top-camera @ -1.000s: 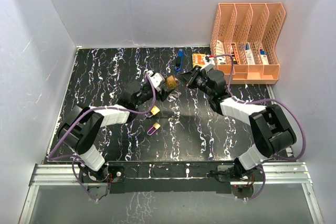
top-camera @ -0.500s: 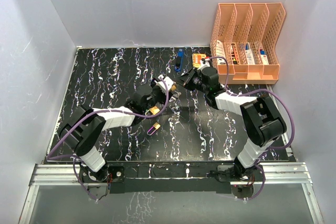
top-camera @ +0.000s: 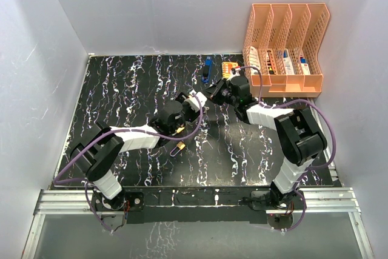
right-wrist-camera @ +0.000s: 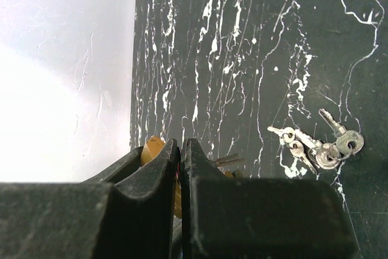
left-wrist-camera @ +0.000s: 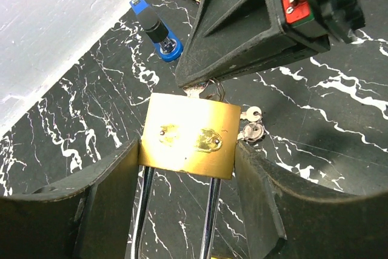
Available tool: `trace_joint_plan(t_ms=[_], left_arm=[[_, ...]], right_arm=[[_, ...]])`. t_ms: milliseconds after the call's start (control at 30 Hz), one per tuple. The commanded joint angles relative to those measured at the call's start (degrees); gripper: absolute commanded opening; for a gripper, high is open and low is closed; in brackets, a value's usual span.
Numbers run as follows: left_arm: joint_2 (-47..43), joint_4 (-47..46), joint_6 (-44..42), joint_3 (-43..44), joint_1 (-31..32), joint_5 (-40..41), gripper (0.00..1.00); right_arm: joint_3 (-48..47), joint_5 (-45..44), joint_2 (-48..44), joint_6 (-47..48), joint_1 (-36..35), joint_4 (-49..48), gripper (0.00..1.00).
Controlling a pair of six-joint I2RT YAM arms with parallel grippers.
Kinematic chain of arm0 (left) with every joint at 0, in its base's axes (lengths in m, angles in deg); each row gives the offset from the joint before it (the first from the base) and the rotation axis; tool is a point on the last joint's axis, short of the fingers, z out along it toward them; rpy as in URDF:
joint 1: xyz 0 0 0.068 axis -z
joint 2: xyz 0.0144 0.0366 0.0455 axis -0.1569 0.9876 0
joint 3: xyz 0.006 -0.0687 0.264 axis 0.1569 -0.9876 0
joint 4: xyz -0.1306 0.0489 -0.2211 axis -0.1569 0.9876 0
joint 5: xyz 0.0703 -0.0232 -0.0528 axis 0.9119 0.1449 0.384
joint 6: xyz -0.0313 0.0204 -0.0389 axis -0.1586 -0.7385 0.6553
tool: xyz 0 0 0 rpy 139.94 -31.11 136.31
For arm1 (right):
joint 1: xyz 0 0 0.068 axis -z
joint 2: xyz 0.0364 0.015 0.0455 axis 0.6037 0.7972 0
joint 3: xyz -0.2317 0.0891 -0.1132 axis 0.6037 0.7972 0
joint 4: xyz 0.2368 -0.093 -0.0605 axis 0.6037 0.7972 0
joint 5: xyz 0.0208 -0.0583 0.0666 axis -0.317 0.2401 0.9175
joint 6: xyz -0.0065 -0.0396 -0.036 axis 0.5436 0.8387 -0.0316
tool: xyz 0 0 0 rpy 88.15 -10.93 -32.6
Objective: Unlock with the key
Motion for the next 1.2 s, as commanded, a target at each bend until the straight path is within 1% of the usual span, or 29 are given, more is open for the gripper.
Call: trace_joint_plan(t_ms=[0,267,533,600,667,800,933,1033,1167], left_arm=[[-1.50,-12.71,-2.31,5.55,3.68,-5.39,0.00],[-0.01,-13.70,-4.33,4.80,5.15,-3.52,0.00],[-0.02,-13.22,-2.16,4.47,5.20,-1.80,0.00],[-0.37,-12.51,-0.78,4.38,5.21,-0.68,0.00],[-0.82,-11.81,0.57,4.06,5.06,0.10,0.00],[-2.17,-11.28,4.82,1.96,3.70,0.18,0.00],[-3.19,-11.11,7.64,-0.10,2.24,-0.24,0.00],[-3.31,-11.30,8.56,-1.05,1.52,-0.02,0.00],[-3.41,-11.08,11.10,-1.47,-0.13,-0.30,0.00]], right_arm=[[-2.19,9.68,2.15,-2.57,-3.25,2.17,0.00],[-2.32,10.32,2.71,-3.90,-3.23,1.93,0.00],[-2.02,10.62,2.20,-3.87,-3.13,0.34,0.00],[-1.89,10.30,1.61,-3.57,-2.94,0.31,0.04],[-1.45,9.76,0.91,-3.05,-2.51,0.25,0.12],[-0.70,8.93,-1.25,-1.30,-1.06,0.32,0.23],[0.09,8.94,-2.95,-0.03,0.81,0.30,0.29],[0.31,8.57,-3.90,0.65,2.31,0.94,0.37],[0.92,8.50,-4.99,1.40,4.07,1.76,0.39]])
